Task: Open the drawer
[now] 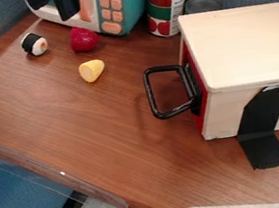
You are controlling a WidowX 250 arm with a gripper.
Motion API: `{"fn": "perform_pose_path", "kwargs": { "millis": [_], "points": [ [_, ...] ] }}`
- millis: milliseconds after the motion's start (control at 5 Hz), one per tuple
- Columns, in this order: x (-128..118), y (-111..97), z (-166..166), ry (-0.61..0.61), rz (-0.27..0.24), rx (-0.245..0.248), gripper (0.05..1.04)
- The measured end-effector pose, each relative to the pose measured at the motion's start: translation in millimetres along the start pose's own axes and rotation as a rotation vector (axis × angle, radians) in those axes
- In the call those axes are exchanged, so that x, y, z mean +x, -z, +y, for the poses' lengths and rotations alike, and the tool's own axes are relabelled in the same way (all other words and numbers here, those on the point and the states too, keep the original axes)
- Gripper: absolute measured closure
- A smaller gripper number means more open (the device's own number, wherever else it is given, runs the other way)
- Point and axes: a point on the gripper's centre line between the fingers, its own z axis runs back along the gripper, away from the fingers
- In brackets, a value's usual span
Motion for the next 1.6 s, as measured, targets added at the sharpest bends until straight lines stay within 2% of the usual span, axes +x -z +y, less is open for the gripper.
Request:
{"fn": "perform_pose_path", "kwargs": {
  "millis": [200, 400, 600, 1000, 1200, 1600],
  "points": [
    [-3.3, 11.4, -1.5, -0.02, 0.03, -0.026, 0.083],
    [-3.8, 29.4, -15.5, -0.109, 0.068, -0.068, 0.083],
    [-2.0, 48.5, -33.5, -0.232, 0.082, -0.047, 0.083],
    [-3.4, 86.5, -68.3, -0.568, 0.024, -0.044, 0.083],
    [0.3, 94.0, -80.2, -0.643, -0.008, -0.061, 0.083],
    [12.2, 94.4, -91.5, -0.725, -0.06, -0.08, 0.083]
  ]
}}
